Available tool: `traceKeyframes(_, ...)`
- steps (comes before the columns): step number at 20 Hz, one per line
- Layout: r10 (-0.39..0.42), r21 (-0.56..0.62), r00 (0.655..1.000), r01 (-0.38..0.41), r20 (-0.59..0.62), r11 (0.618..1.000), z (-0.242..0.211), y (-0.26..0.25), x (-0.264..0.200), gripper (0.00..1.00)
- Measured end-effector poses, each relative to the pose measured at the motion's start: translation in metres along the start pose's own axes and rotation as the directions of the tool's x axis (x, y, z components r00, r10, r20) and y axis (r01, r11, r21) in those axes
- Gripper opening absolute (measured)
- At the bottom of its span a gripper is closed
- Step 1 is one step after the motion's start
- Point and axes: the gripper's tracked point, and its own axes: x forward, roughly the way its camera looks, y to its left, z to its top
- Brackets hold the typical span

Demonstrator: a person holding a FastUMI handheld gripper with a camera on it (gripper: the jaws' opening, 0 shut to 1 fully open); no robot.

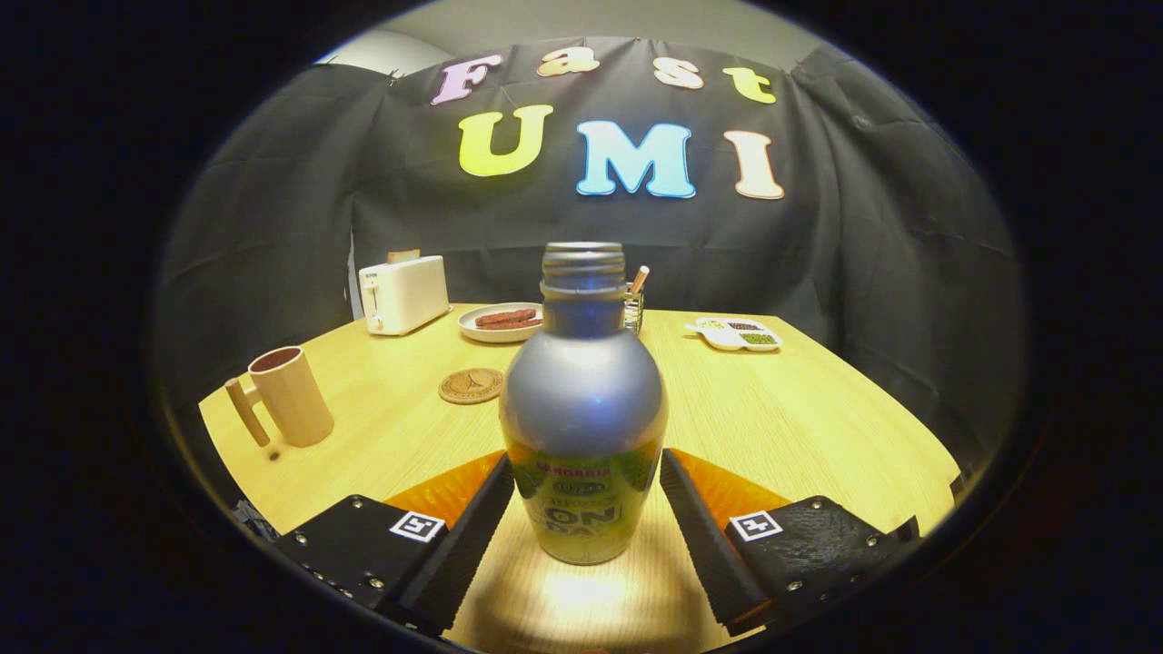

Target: Take the bottle from table, then pour the juice into the cup, finally place the bottle on the coaster

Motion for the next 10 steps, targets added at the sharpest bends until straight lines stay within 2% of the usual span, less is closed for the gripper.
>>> traceKeyframes(10, 0.007, 0.02, 0.999, -0.006, -0.039, 1.0, -0.015, 0.0, 0.004, 0.99)
